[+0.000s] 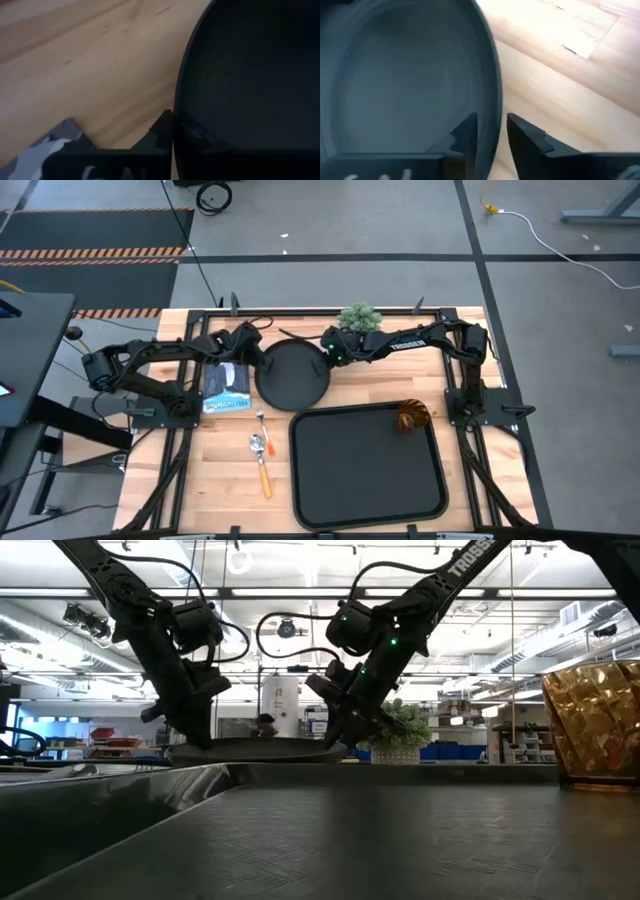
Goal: Pick and place plate/cup/fork/spoon on tray
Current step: Put the black plate on the black tray
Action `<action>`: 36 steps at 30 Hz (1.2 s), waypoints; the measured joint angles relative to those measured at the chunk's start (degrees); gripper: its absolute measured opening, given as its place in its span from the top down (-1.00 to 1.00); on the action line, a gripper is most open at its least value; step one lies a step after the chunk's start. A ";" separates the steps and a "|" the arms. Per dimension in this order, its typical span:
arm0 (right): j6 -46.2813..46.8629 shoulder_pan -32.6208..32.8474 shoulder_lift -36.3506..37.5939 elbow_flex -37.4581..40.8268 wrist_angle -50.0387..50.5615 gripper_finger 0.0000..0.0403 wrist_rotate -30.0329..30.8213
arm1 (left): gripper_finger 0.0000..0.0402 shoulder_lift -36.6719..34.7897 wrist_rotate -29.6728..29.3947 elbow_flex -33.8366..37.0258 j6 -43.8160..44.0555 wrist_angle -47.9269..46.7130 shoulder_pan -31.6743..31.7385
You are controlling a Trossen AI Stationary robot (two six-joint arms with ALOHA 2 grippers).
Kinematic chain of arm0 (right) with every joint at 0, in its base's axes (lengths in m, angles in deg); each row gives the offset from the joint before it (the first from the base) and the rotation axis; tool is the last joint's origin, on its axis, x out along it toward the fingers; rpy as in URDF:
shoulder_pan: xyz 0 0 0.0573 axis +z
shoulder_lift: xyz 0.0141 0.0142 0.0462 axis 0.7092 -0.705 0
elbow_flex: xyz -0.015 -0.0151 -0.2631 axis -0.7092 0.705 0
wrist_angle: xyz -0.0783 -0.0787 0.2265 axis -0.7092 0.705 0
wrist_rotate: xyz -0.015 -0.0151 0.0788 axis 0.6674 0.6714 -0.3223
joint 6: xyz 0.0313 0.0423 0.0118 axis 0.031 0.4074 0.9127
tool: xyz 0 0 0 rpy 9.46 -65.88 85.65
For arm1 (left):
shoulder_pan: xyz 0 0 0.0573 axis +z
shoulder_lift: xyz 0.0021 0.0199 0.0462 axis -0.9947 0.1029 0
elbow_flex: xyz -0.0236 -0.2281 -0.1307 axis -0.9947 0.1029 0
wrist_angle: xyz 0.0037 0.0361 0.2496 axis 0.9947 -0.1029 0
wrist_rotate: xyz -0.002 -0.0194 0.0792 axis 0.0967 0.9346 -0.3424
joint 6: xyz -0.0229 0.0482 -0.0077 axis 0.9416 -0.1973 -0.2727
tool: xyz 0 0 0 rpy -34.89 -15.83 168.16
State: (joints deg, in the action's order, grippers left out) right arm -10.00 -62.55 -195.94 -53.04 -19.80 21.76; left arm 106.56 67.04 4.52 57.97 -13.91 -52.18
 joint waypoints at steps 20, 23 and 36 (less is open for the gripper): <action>-10.21 -2.67 9.59 0.04 5.56 0.31 -3.24 | 0.94 0.01 7.71 -6.30 -5.90 -2.51 6.66; -13.32 -2.98 12.46 0.04 9.04 0.31 -5.76 | 0.94 0.00 10.12 -9.54 -7.41 -7.13 6.69; -24.72 -2.52 25.18 0.09 24.80 0.31 -4.34 | 0.94 0.00 7.28 -12.28 0.14 -9.18 -9.62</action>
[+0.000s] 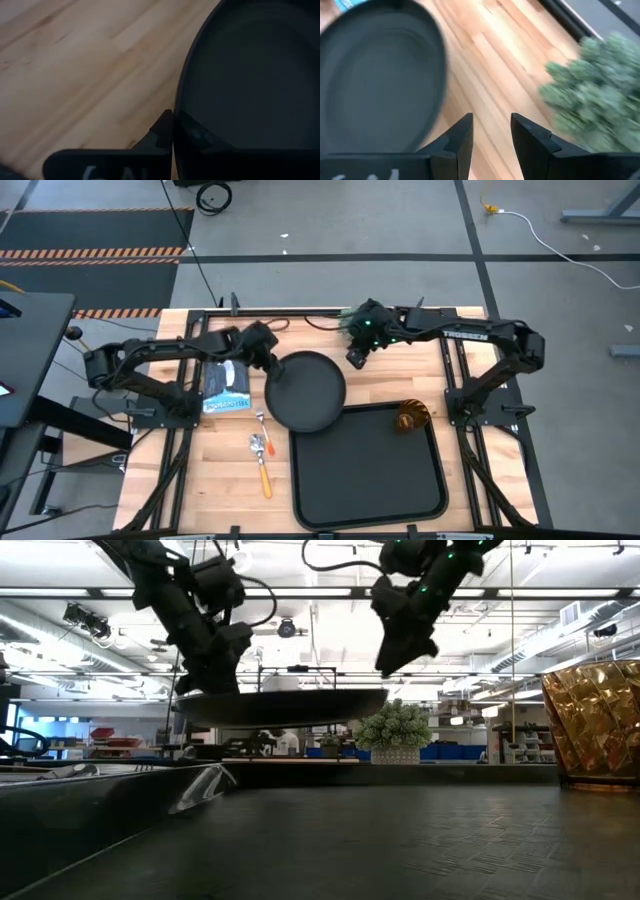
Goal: Pick and place plate/cup/fork/spoon on tray
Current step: Put the black plate on the black tray
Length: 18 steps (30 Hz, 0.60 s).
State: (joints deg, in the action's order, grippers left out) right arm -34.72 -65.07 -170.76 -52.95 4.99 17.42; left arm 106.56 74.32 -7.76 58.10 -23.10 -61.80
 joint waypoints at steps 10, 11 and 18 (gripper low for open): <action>4.41 5.15 7.23 0.07 7.48 0.31 7.37 | 0.94 0.00 -6.17 -0.16 9.82 4.14 -13.92; 4.85 5.77 7.83 0.07 7.67 0.31 7.38 | 0.94 0.18 -7.10 -0.43 10.47 4.04 -15.13; 7.67 8.78 11.15 0.07 9.21 0.31 7.55 | 0.94 9.46 -12.40 -7.69 11.91 3.32 -23.58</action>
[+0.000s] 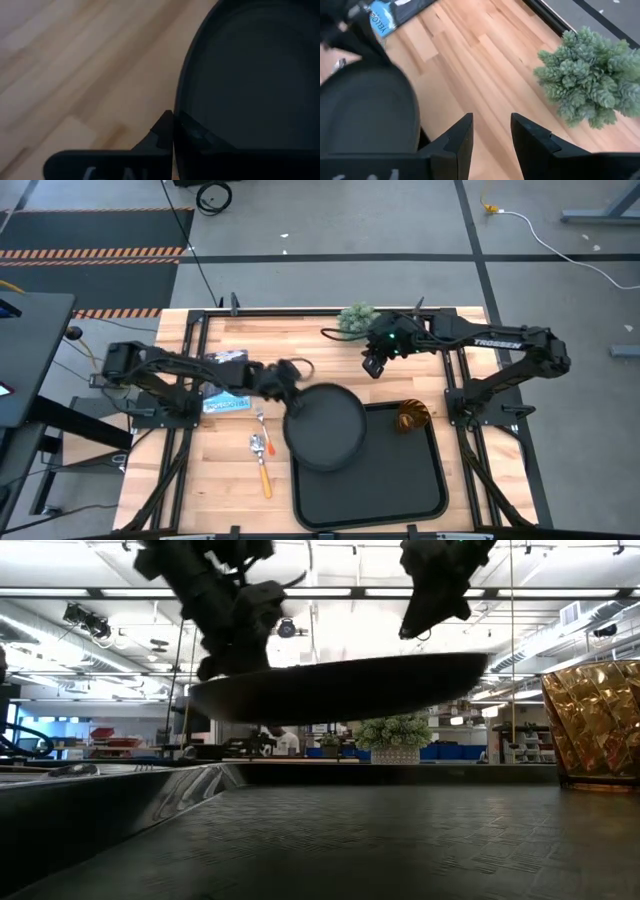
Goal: Pick and place plate/cup/fork/spoon on tray
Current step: Put the black plate on the black tray
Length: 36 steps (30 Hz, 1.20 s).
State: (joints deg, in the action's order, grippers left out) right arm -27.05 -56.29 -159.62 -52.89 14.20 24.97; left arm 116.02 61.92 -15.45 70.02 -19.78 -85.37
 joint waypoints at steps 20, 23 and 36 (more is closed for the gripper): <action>5.07 10.76 6.65 0.00 7.97 0.31 7.36 | 0.94 27.85 -0.54 -28.24 4.17 -8.68 -9.51; 5.10 11.47 7.16 0.00 8.09 0.31 8.23 | 0.94 29.61 -0.31 -30.53 4.54 -9.62 -9.98; 4.95 12.20 7.06 0.00 7.80 0.31 9.27 | 0.94 34.59 1.29 -34.52 5.98 -5.57 -10.18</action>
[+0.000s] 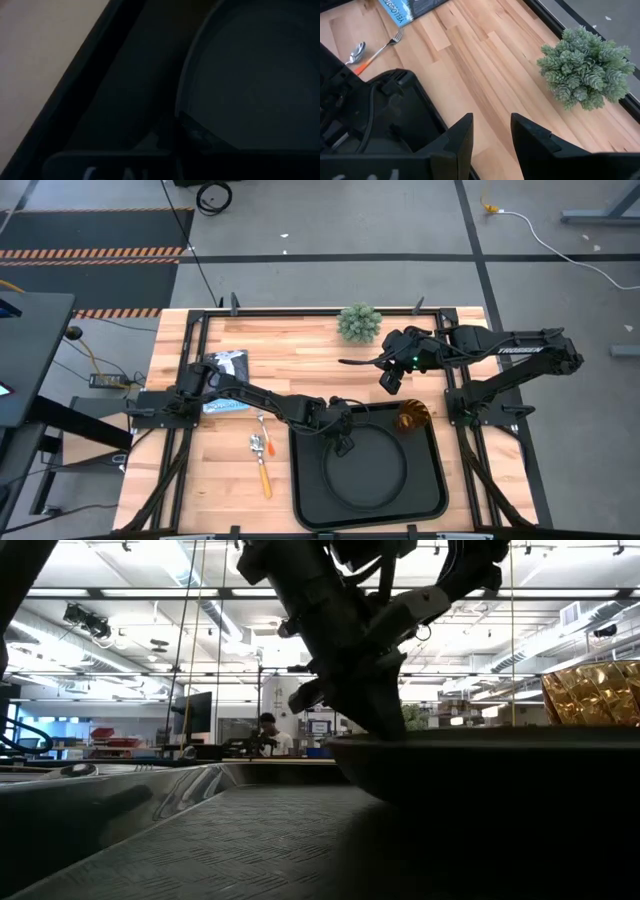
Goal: Pick and place plate/cup/fork/spoon on tray
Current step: Put the black plate on the black tray, then adjust the black tray
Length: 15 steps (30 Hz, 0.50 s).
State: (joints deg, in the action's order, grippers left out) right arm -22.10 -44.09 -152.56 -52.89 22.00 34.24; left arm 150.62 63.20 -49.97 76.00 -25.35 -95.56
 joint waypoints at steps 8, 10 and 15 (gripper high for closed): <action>-0.14 0.05 0.00 0.00 -0.70 0.31 0.00 | 0.85 0.57 0.61 0.00 -1.46 3.41 -0.04; -0.16 0.09 0.00 0.00 -0.82 0.31 0.00 | 0.79 0.79 -0.05 0.00 -1.75 3.14 -0.03; -0.16 0.09 0.00 0.00 -0.80 0.31 0.00 | 0.54 0.84 -0.83 0.02 -3.35 3.06 0.13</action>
State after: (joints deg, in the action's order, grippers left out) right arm -22.26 -44.00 -152.56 -52.89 21.20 34.23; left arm 151.46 62.37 -49.94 72.64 -22.29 -95.43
